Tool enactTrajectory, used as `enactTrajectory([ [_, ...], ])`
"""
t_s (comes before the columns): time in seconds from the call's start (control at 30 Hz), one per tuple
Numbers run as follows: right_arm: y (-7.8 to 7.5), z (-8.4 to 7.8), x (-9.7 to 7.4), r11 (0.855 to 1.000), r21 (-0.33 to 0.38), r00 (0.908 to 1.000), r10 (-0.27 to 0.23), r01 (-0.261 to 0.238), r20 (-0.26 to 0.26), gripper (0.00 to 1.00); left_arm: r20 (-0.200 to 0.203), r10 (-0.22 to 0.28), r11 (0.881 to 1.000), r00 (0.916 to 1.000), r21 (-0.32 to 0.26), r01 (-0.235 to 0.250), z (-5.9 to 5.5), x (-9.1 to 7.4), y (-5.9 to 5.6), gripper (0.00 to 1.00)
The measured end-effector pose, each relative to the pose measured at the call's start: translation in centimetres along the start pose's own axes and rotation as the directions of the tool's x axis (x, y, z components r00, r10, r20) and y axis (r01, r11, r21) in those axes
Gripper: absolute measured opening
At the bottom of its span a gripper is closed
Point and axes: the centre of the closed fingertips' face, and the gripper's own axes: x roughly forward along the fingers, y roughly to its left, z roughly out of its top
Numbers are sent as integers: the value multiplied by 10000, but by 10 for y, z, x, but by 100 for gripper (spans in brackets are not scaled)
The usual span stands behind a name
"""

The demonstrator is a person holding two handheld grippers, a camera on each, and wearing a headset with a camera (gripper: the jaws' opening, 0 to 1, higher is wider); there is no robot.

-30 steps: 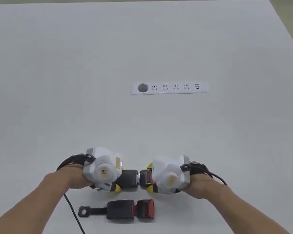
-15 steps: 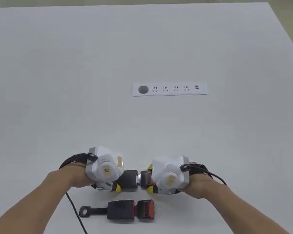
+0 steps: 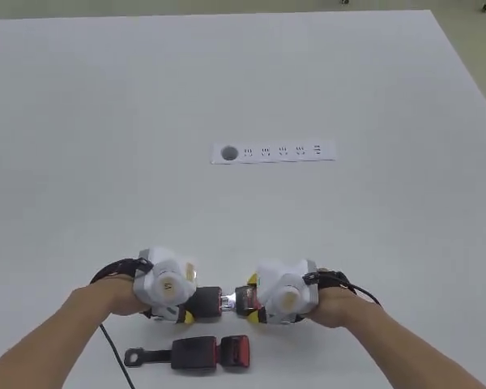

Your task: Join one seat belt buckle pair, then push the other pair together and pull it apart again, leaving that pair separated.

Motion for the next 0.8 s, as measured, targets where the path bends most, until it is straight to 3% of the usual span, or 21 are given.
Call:
enactTrajectory([
  [0.23, 1, -1, -2, 10000, 73, 10000, -60, 59, 33, 31, 205, 71, 10000, 9998, -69, -70, -2, 3, 1, 33],
  [0.8, -3, -14, -6, 9997, 212, 9998, -81, 85, -186, 32, 219, 66, 9999, 9997, 89, -68, 3, 2, -1, 34],
])
